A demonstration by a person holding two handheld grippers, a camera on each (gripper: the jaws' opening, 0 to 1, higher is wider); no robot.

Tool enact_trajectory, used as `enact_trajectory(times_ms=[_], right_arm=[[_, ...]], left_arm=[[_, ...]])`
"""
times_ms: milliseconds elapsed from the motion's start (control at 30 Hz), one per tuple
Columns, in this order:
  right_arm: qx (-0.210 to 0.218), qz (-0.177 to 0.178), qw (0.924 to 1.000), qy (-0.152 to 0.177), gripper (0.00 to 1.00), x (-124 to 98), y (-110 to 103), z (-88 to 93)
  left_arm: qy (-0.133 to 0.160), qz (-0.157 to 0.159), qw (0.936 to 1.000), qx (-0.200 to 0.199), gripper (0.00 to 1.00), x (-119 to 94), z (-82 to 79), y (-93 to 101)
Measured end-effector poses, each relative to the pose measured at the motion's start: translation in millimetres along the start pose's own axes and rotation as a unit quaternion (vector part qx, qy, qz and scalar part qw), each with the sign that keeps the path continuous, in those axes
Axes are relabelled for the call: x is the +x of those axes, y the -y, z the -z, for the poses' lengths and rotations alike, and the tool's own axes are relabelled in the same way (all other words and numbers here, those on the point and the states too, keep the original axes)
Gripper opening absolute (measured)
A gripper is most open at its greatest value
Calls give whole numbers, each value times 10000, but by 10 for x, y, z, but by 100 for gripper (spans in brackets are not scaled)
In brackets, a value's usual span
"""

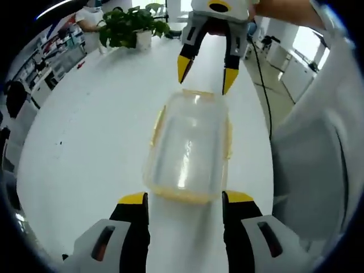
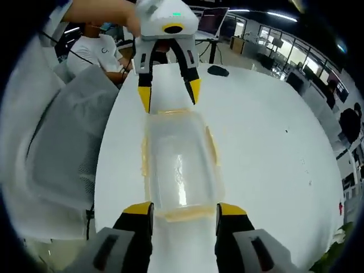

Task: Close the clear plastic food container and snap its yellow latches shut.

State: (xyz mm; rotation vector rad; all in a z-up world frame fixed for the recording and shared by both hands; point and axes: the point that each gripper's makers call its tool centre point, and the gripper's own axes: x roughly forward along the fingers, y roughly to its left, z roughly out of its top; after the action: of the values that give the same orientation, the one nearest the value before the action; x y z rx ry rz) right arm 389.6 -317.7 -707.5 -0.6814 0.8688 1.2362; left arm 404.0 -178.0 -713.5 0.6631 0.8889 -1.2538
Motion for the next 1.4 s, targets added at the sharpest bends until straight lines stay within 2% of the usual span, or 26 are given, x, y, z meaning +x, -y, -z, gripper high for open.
enact_trajectory(times_ms=[100, 167, 200, 233, 300, 367, 433, 467, 533, 633, 733, 767, 833, 867, 1000, 1067, 1100, 1200, 1300, 1400], right_arm=[[197, 110, 9997, 113, 36, -30, 39, -53], [532, -18, 9985, 148, 38, -26, -18, -69], [569, 68, 9982, 149, 39, -21, 8, -71], [589, 96, 9981, 132, 38, -19, 15, -67], [745, 239, 9969, 100, 37, -12, 43, -61], [1117, 326, 9932, -1, 38, 1, 56, -18], [1385, 216, 9900, 153, 38, 27, 5, -58], [1540, 292, 9876, 35, 37, 34, 20, -9], [1700, 471, 9843, 37, 37, 43, 69, 14], [2173, 600, 9742, 50, 37, 44, 95, 45], [2319, 662, 9705, -21, 39, 67, 102, 83], [2403, 697, 9682, -22, 40, 80, 107, 92], [2548, 783, 9638, -60, 39, 88, 127, 120], [2622, 874, 9610, -28, 39, 88, 151, 121], [2933, 888, 9519, -55, 40, 119, 135, 143], [3098, 832, 9471, -35, 42, 151, 114, 135], [3134, 819, 9461, -39, 41, 162, 109, 132], [3209, 916, 9426, -77, 41, 183, 123, 135], [3312, 864, 9396, -75, 42, 218, 102, 122], [3280, 874, 9405, -135, 44, 253, 93, 135]], left_arm=[[177, 24, 9988, -456, 49, -8, -52, 5], [166, -46, 9978, -646, 50, -9, -39, -29], [157, -122, 9972, -724, 50, -10, -38, -46], [180, -242, 9955, -893, 50, -14, -38, -80], [187, -259, 9917, -1246, 49, -8, -26, -80], [229, -314, 9871, -1552, 49, 0, -20, -91], [242, -328, 9814, -1874, 49, 10, 5, -84], [302, -335, 9766, -2105, 50, 19, 0, -77], [340, -384, 9707, -2349, 49, 34, 19, -93], [357, -390, 9649, -2571, 53, 71, 37, -56], [318, -436, 9587, -2791, 55, 113, 73, -25], [266, -496, 9534, -2964, 54, 126, 108, -22], [335, -444, 9455, -3207, 52, 152, 100, 0], [380, -441, 9395, -3376, 51, 164, 102, -8], [523, -493, 9289, -3632, 49, 165, 91, -32], [528, -520, 9290, -3625, 49, 165, 92, -37], [602, -500, 9230, -3767, 48, 180, 82, -41], [617, -475, 9228, -3773, 48, 202, 73, -19], [645, -415, 9189, -3870, 48, 242, 64, 9], [566, -415, 9208, -3837, 48, 283, 77, 20]])
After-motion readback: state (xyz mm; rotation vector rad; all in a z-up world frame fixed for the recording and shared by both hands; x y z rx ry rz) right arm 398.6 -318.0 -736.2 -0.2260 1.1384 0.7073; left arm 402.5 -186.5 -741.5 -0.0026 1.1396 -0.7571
